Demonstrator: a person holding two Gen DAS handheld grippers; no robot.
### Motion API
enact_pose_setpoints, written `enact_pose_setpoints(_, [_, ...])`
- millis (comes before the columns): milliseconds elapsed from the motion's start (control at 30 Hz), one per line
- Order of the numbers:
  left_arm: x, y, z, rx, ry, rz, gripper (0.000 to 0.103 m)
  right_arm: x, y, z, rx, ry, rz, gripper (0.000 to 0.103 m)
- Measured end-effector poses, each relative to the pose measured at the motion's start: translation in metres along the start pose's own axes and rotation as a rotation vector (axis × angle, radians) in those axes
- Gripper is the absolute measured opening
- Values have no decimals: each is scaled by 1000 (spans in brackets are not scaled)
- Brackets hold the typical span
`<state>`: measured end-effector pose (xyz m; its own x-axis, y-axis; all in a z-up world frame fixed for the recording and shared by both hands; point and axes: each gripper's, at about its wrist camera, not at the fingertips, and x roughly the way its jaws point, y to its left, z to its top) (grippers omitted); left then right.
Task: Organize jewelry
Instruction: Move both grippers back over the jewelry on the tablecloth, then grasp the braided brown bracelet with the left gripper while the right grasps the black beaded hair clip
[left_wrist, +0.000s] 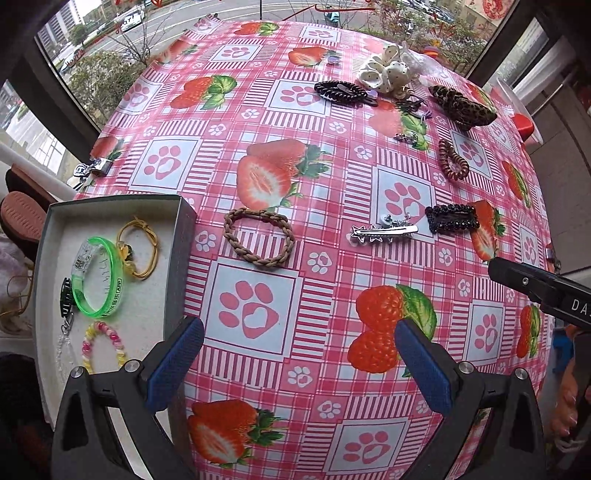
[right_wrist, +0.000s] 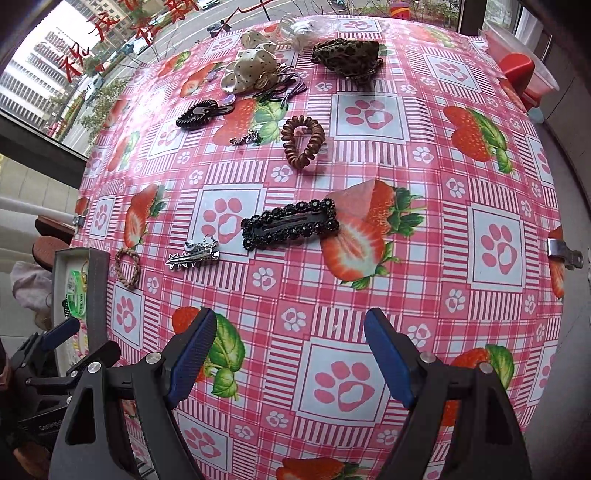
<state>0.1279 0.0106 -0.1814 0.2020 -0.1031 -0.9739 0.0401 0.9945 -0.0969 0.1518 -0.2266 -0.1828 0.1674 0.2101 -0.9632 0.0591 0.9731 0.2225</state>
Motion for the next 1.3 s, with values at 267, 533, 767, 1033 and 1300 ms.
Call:
enact_pose_setpoints(267, [15, 4, 11, -109, 20, 32, 103, 15, -1, 29, -91, -9, -31, 84])
enact_pose_setpoints(533, [30, 9, 19, -95, 4, 126, 103, 29, 34, 40, -514, -24, -34, 84])
enact_pose_setpoints(767, [50, 12, 32, -136, -4, 171, 103, 48, 46, 45, -666, -2, -54, 84])
enact_pose_setpoints(1033, [73, 20, 48, -184, 13, 139, 103, 68, 53, 50, -774, 16, -63, 84])
enact_pose_setpoints(1300, [71, 21, 63, -150, -22, 100, 74, 66, 54, 56, -753, 9, -59, 63])
